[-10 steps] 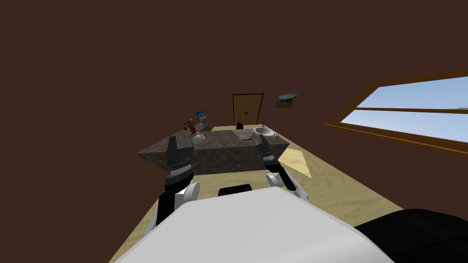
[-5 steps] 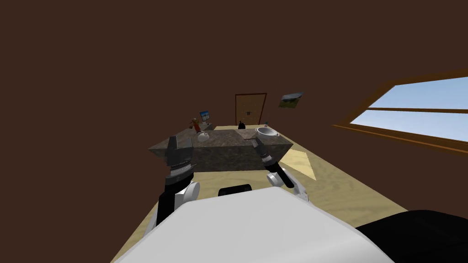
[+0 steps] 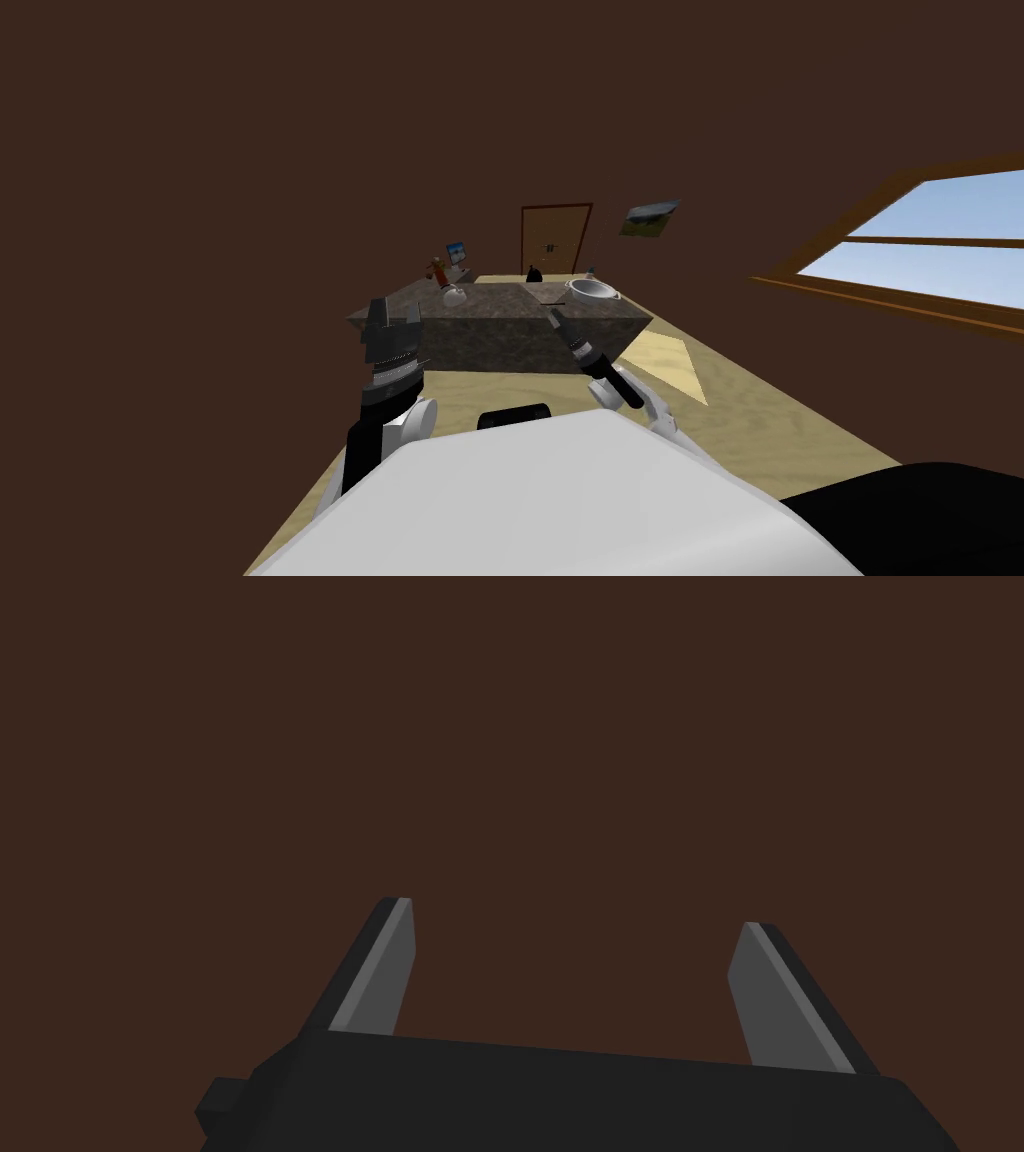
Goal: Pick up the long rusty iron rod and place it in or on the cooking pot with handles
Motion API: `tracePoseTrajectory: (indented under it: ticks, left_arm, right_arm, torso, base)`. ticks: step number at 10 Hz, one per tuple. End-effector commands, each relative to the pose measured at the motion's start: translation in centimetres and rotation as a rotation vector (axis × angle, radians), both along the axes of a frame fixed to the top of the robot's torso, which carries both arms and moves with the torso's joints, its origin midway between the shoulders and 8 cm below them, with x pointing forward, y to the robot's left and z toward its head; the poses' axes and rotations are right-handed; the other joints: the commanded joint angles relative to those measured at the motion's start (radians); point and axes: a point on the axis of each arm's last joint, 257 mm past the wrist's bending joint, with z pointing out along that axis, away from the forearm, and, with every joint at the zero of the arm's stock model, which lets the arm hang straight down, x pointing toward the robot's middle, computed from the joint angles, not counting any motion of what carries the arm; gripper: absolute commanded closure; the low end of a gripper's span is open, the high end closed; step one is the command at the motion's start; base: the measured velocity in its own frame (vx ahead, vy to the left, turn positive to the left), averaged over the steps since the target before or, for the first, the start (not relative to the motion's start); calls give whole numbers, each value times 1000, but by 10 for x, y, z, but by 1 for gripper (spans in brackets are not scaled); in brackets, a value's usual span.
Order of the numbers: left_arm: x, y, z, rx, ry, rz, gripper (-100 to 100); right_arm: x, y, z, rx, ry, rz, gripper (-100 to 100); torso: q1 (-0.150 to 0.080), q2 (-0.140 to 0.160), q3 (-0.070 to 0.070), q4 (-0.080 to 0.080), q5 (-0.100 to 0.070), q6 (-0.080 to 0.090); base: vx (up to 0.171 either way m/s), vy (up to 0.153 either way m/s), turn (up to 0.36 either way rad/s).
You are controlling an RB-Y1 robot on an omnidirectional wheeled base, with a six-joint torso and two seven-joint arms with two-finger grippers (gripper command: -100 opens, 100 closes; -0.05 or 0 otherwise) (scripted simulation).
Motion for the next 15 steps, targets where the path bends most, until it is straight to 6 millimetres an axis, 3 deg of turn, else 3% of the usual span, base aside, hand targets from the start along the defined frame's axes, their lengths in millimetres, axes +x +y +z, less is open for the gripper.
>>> tracePoseTrajectory:
  ticks: [1, 4, 7, 8, 9, 10, 11, 12, 13, 14, 15]
  left_arm:
    - [0, 0, 0, 0, 0, 0, 0]
    - [0, 0, 0, 0, 0, 0, 0]
    - [0, 0, 0, 0, 0, 0, 0]
    - [0, 0, 0, 0, 0, 0, 0]
    - [0, 0, 0, 0, 0, 0, 0]
    - [0, 0, 0, 0, 0, 0, 0]
    - [0, 0, 0, 0, 0, 0, 0]
    - [0, 0, 0, 0, 0, 0, 0]
    - [0, 0, 0, 0, 0, 0, 0]
    - [0, 0, 0, 0, 0, 0, 0]
    - [0, 0, 0, 0, 0, 0, 0]
  right_arm:
    - [1, 4, -20, -71, 18, 29, -100]
    - [-1, 1, -44, -174, 45, 61, -100]
    - [-8, -1, -84, -322, 79, 116, -100]
    - [-8, -8, -89, -348, 90, 117, -100]
    - [-12, -12, -111, -415, 111, 139, -100]
    - [-13, -17, -112, -440, 114, 145, -100]
    - [-19, -23, -132, -514, 132, 171, -100]
    - [-19, -29, -135, -536, 137, 173, -100]
    - [-26, -37, -154, -609, 154, 200, -100]
    - [-27, -45, -156, -635, 161, 201, -100]
    - [-35, -57, -175, -712, 179, 228, -100]
  torso:
    - [0, 0, 0, 0, 0, 0]
    - [0, 0, 0, 0, 0, 0]
    - [-1, -1, -1, 0, 0, 0]
    - [-1, -2, -1, 0, 0, 0]
    - [-2, -2, -1, 0, 0, 0]
    - [-1, -3, -2, -1, 0, 0]
    - [-2, -3, -2, -1, 0, 1]
    - [-2, -3, -2, -1, 0, 0]
    - [-2, -3, -2, -1, 0, 1]
    - [-2, -4, -2, -1, 0, 0]
    - [-3, -4, -2, -1, 0, 1]
  base:
    - [-44, 59, 164]
    - [-16, 45, 105]
    - [-2, 40, 149]
    - [10, 29, 94]
    - [19, 35, 211]
    - [19, 22, 86]
    - [27, 30, 187]
    - [27, 23, 103]
    - [34, 27, 204]
    - [32, 11, 108]
    - [47, 8, 225]
